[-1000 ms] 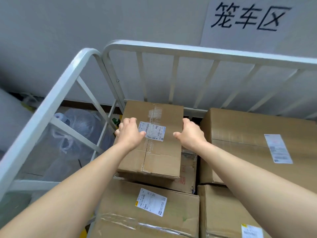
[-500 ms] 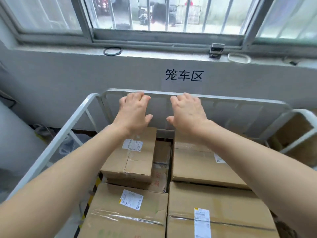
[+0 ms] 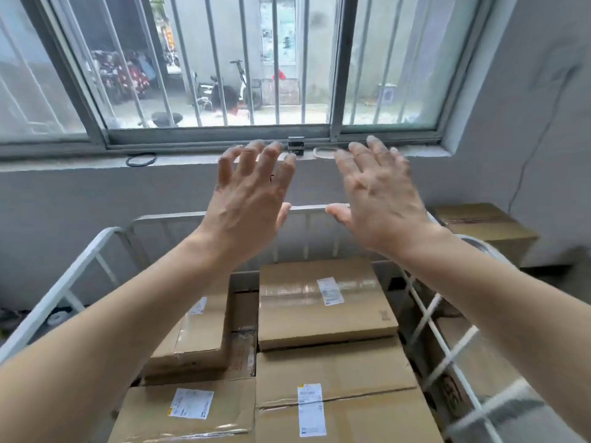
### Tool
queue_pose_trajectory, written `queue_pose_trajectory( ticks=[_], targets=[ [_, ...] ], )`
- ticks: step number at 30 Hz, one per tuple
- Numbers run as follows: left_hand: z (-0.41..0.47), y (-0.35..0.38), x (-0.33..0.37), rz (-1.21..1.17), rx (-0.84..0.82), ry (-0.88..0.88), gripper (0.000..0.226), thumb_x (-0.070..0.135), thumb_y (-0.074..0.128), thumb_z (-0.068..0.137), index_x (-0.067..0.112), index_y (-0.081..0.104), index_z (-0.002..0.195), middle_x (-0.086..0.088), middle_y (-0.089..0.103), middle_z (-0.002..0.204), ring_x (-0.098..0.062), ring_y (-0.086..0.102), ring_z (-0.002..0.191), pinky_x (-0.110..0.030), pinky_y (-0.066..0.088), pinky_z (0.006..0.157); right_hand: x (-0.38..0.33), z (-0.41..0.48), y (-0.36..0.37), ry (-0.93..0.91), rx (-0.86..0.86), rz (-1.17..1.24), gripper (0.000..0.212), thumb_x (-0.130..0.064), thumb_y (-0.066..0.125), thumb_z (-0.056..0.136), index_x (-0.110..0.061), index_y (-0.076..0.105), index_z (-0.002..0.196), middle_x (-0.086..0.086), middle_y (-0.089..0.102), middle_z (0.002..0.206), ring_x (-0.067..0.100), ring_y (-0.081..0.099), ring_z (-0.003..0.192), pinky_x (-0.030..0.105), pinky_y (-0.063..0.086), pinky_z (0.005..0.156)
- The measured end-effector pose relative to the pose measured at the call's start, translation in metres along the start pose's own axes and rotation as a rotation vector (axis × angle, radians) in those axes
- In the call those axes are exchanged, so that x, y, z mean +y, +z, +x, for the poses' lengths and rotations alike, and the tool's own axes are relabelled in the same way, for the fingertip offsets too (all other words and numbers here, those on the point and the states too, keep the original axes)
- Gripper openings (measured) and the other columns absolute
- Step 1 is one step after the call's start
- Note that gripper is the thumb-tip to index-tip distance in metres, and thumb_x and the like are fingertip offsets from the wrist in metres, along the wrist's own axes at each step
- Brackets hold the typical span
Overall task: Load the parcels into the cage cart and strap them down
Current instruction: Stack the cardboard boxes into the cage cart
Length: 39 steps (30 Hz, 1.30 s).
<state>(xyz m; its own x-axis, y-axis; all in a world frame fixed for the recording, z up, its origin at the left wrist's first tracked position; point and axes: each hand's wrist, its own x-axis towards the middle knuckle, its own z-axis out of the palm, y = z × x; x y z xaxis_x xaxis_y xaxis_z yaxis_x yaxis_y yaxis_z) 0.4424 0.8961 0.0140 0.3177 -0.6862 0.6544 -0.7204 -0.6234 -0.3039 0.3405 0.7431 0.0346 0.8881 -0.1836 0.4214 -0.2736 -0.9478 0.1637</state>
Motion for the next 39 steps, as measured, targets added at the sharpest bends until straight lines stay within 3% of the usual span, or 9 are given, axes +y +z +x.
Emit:
queue_pose_trajectory(
  ticks=[7, 11, 17, 26, 32, 39],
  targets=[
    [0.031, 0.003, 0.085, -0.238, 0.088, 0.157, 0.065, 0.029, 0.075, 0.074, 0.008, 0.049, 0.13, -0.017, 0.048, 0.133, -0.035, 0.041, 0.124, -0.047, 0.025, 0.103, 0.072, -0.072, -0.023, 0.284, -0.017, -0.147, 0.079, -0.045, 0.062, 0.087, -0.007, 0.03, 0.147, 0.016, 0.031, 0.152, 0.035, 0.019, 0.144, 0.05, 0.015, 0.115],
    [0.046, 0.002, 0.135, -0.357, 0.107, 0.222, 0.063, 0.027, 0.075, 0.075, 0.005, 0.051, 0.129, -0.019, 0.049, 0.133, -0.036, 0.043, 0.124, -0.05, 0.027, 0.103, 0.117, -0.112, -0.032, 0.46, -0.093, -0.177, 0.078, -0.049, 0.056, 0.089, -0.012, 0.024, 0.149, 0.012, 0.022, 0.156, 0.031, 0.012, 0.146, 0.047, 0.01, 0.116],
    [0.079, 0.003, 0.213, -0.45, 0.152, 0.308, 0.063, 0.027, 0.075, 0.075, 0.005, 0.051, 0.129, -0.02, 0.049, 0.132, -0.038, 0.045, 0.123, -0.048, 0.026, 0.102, 0.188, -0.165, -0.04, 0.636, -0.09, -0.193, 0.075, -0.046, 0.059, 0.088, -0.012, 0.027, 0.147, 0.013, 0.025, 0.155, 0.032, 0.014, 0.146, 0.047, 0.014, 0.117],
    [0.13, 0.016, 0.376, -0.445, 0.129, 0.302, 0.064, 0.028, 0.076, 0.074, 0.006, 0.052, 0.128, -0.018, 0.05, 0.131, -0.036, 0.046, 0.122, -0.051, 0.03, 0.102, 0.341, -0.229, -0.012, 0.623, -0.094, -0.161, 0.072, -0.043, 0.063, 0.086, -0.009, 0.034, 0.143, 0.014, 0.031, 0.152, 0.033, 0.019, 0.144, 0.048, 0.017, 0.114],
    [0.168, 0.017, 0.512, -0.472, 0.085, 0.27, 0.06, 0.028, 0.077, 0.071, 0.009, 0.054, 0.123, -0.013, 0.051, 0.127, -0.033, 0.046, 0.119, -0.043, 0.023, 0.1, 0.47, -0.277, -0.001, 0.595, -0.119, -0.137, 0.065, -0.041, 0.07, 0.081, -0.006, 0.046, 0.13, 0.015, 0.045, 0.138, 0.035, 0.032, 0.136, 0.049, 0.026, 0.108],
    [0.204, 0.041, 0.58, -0.425, -0.021, 0.232, 0.059, 0.026, 0.078, 0.072, 0.008, 0.056, 0.123, -0.013, 0.051, 0.128, -0.034, 0.048, 0.119, -0.047, 0.029, 0.1, 0.559, -0.294, 0.023, 0.598, -0.178, -0.056, 0.066, -0.043, 0.061, 0.088, -0.01, 0.037, 0.139, 0.009, 0.035, 0.147, 0.03, 0.018, 0.143, 0.044, 0.018, 0.113]
  ],
)
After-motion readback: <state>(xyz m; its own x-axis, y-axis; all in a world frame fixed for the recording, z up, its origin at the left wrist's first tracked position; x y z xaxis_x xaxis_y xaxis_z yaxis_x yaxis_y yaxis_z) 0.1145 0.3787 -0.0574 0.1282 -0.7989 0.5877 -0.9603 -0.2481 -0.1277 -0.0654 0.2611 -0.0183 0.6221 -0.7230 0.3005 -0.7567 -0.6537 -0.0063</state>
